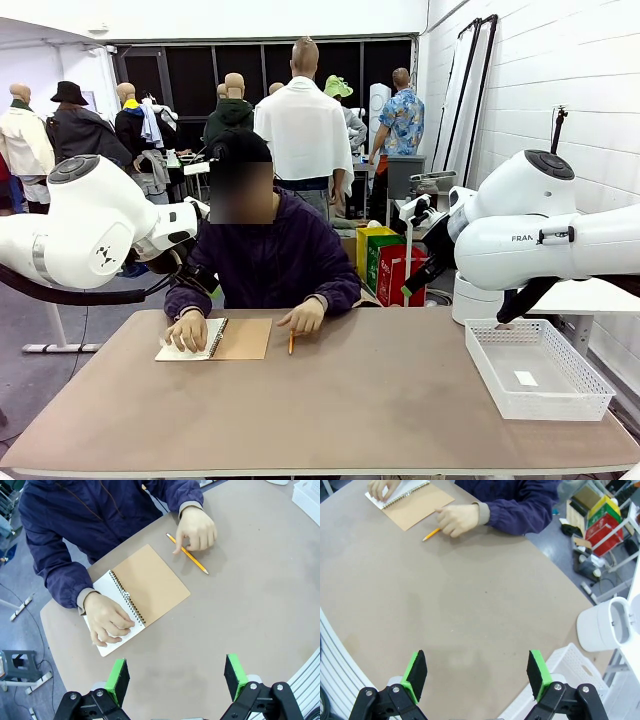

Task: Sort the paper based on its condition.
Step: If a person hands you a paper, place it in the Organizing basket , and if it's crumpled, put it in the Trash can.

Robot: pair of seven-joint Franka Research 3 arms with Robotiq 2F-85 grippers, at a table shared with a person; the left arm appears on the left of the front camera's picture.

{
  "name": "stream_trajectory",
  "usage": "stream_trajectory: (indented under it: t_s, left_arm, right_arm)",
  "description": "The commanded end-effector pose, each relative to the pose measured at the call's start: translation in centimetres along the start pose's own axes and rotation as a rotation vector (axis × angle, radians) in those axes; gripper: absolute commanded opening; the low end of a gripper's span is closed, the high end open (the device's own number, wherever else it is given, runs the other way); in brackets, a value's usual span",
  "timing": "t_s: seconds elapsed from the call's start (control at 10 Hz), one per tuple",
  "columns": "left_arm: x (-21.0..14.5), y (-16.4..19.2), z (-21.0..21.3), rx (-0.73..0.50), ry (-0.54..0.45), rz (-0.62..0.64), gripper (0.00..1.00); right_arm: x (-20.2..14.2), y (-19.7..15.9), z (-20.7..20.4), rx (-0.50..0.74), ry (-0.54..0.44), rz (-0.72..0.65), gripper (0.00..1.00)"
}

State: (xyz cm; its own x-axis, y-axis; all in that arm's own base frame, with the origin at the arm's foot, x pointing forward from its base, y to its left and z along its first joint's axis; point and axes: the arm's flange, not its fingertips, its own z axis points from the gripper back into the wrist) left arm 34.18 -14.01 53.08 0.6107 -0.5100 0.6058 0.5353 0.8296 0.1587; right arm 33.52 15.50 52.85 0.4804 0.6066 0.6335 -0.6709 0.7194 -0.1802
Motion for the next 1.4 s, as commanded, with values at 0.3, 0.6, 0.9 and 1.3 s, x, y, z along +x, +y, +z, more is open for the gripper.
stream_trajectory:
  t_s: [0.3,0.6,0.9,1.3]
  left_arm:
    - [-0.05,0.07,-0.11,0.001,0.003,-0.001,1.00]
    - [-0.05,0.07,-0.11,0.001,0.003,-0.001,1.00]
    - [-0.05,0.07,-0.11,0.001,0.003,-0.001,1.00]
    - [-0.05,0.07,-0.11,0.001,0.003,-0.001,1.00]
  right_arm:
    - [-0.04,-0.05,-0.05,0.002,0.001,-0.002,1.00]
    - [-0.04,-0.05,-0.05,0.002,0.001,-0.002,1.00]
    - [-0.04,-0.05,-0.05,0.002,0.001,-0.002,1.00]
    - [-0.04,-0.05,-0.05,0.002,0.001,-0.002,1.00]
